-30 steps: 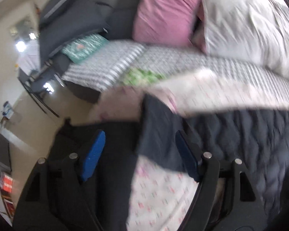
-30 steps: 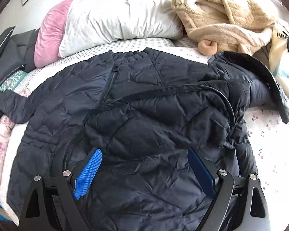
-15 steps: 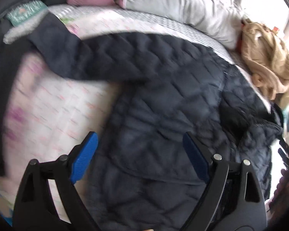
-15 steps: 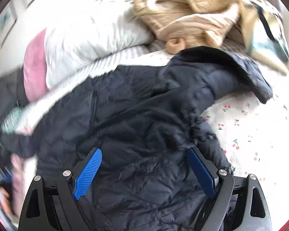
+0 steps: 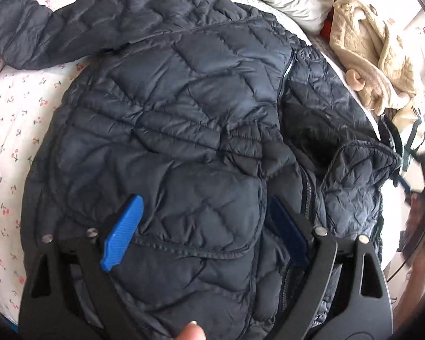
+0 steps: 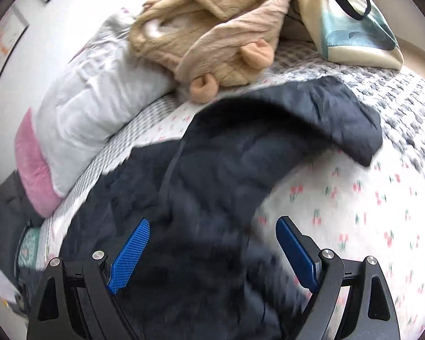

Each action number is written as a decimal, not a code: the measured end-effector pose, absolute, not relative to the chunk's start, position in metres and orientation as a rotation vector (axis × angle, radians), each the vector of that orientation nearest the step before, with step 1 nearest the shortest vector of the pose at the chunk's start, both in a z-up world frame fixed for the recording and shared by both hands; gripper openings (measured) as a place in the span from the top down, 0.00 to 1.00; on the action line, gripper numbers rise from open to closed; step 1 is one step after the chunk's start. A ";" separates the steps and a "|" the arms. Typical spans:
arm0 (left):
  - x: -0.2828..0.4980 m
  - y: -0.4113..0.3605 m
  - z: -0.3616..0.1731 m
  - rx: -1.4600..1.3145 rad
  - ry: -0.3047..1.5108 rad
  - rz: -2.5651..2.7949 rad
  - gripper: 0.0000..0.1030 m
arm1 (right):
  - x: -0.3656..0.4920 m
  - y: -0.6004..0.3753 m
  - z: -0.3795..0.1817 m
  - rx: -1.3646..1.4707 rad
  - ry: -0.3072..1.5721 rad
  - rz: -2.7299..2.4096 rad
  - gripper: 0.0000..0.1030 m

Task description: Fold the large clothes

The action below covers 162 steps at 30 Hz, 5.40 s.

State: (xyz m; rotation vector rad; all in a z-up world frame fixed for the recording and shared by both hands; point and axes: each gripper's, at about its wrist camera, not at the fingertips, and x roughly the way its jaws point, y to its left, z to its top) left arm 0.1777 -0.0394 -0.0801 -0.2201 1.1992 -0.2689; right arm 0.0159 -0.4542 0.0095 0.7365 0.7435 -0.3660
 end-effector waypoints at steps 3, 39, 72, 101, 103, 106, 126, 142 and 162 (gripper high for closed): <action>0.182 -0.042 -0.083 -0.199 1.198 -0.246 0.12 | 0.033 -0.485 0.011 0.821 0.736 -0.438 0.11; 0.200 -0.070 -0.102 0.040 1.196 -0.200 0.12 | -0.065 -0.640 -0.044 0.064 1.124 -0.793 0.30; 0.216 -0.063 -0.095 -0.175 1.137 -0.275 0.12 | -0.030 -0.709 0.035 -0.013 0.867 -0.965 0.58; 0.135 0.106 -0.123 -0.197 1.330 -0.196 0.49 | -0.090 -0.397 -0.054 0.642 1.141 -0.040 0.94; 0.126 0.110 -0.115 -0.190 1.312 -0.221 0.80 | -0.095 -0.383 -0.042 0.592 1.144 -0.030 0.94; 0.119 0.116 -0.104 -0.160 1.293 -0.235 0.92 | -0.102 -0.377 -0.033 0.568 1.150 -0.007 0.94; 0.118 0.129 -0.059 -0.102 1.170 -0.195 0.23 | -0.052 -0.358 -0.019 0.305 1.218 -0.151 0.82; 0.317 0.012 -0.022 0.181 1.019 -0.313 0.21 | 0.151 -0.390 0.036 0.308 0.878 -0.059 0.00; 0.462 -0.054 -0.090 0.085 0.982 -0.427 0.92 | 0.311 -0.476 -0.061 0.126 1.024 -0.156 0.95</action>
